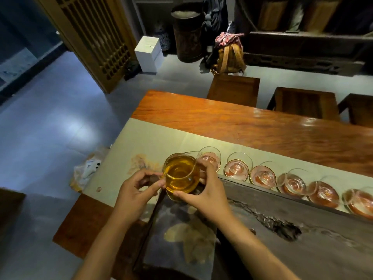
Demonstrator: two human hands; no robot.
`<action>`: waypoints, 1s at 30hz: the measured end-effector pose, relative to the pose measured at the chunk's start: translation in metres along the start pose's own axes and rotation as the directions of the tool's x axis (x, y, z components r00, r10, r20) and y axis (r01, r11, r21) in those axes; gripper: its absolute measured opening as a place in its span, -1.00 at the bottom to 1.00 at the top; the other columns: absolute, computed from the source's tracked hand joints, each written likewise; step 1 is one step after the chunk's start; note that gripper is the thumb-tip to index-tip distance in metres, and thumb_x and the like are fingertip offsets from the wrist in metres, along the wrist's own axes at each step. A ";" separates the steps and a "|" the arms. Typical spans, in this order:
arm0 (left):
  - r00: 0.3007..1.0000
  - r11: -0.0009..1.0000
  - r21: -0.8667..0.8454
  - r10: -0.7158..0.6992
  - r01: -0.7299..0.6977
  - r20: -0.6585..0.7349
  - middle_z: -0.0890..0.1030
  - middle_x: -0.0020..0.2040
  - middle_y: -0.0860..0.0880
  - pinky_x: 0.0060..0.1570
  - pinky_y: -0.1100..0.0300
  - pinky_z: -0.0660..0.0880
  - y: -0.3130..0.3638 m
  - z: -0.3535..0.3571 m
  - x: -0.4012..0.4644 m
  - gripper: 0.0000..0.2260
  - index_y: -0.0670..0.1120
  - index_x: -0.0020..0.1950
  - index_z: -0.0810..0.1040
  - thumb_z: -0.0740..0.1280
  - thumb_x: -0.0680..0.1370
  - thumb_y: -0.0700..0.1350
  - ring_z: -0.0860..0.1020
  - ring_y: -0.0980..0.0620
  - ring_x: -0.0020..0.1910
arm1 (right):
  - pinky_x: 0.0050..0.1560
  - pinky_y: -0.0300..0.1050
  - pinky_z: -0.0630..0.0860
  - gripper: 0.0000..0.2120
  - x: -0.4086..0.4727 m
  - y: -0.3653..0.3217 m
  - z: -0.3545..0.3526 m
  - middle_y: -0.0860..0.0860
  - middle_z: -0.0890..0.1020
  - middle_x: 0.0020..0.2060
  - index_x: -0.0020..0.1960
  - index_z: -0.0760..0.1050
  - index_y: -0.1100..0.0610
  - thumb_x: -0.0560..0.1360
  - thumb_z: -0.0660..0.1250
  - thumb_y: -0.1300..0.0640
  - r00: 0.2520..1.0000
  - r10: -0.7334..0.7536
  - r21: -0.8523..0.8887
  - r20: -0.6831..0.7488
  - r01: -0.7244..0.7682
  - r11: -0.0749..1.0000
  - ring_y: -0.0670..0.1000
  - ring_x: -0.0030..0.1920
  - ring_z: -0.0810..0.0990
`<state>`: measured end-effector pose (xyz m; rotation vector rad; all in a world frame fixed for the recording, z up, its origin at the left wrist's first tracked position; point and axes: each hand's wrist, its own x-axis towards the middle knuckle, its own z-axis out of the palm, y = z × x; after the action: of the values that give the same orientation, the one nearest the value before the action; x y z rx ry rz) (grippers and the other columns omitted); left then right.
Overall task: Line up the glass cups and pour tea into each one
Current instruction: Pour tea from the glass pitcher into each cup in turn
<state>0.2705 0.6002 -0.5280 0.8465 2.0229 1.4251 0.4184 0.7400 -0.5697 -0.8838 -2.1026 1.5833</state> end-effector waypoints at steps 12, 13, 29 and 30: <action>0.997 0.988 0.149 0.041 -0.050 0.062 0.69 -0.07 0.06 -0.20 0.06 0.66 -0.008 -0.005 0.023 -0.82 0.15 -0.02 0.64 0.41 0.40 0.11 0.66 0.06 -0.06 | 0.03 -0.66 0.35 -0.08 0.005 0.012 0.017 -0.44 0.40 0.17 0.35 0.17 -0.34 0.18 0.66 -0.20 0.993 0.115 0.134 -0.036 -0.109 0.985 -0.46 0.14 0.43; 0.997 0.984 0.170 0.046 -0.057 0.067 0.68 -0.06 0.09 -0.18 0.06 0.66 -0.008 -0.005 0.025 -0.82 0.16 -0.02 0.63 0.41 0.40 0.11 0.65 0.08 -0.04 | 0.03 -0.65 0.36 -0.05 0.006 0.013 0.018 -0.43 0.41 0.16 0.38 0.17 -0.29 0.17 0.66 -0.21 0.991 0.127 0.146 -0.040 -0.120 0.982 -0.44 0.14 0.43; 0.990 0.951 0.289 0.078 -0.111 0.120 0.65 -0.09 0.11 -0.24 0.07 0.64 0.006 -0.002 0.044 -0.83 0.09 -0.03 0.63 0.38 0.41 0.05 0.62 0.01 -0.07 | 0.11 -0.44 0.48 -0.07 0.010 0.022 0.025 -0.42 0.47 0.20 0.29 0.15 -0.51 0.07 0.61 -0.39 0.967 0.242 0.245 -0.079 -0.216 0.945 -0.32 0.24 0.50; 0.989 0.949 0.293 0.078 -0.112 0.125 0.65 -0.09 0.11 -0.23 0.07 0.64 0.007 -0.002 0.044 -0.83 0.09 -0.03 0.63 0.38 0.41 0.06 0.62 0.00 -0.07 | 0.10 -0.46 0.48 -0.09 0.010 0.023 0.025 -0.44 0.46 0.19 0.26 0.15 -0.55 0.06 0.60 -0.41 0.965 0.251 0.249 -0.078 -0.225 0.942 -0.34 0.23 0.49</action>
<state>0.2413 0.6336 -0.5234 1.1390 2.1679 1.1046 0.4008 0.7326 -0.5998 -1.1437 -1.7376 1.8166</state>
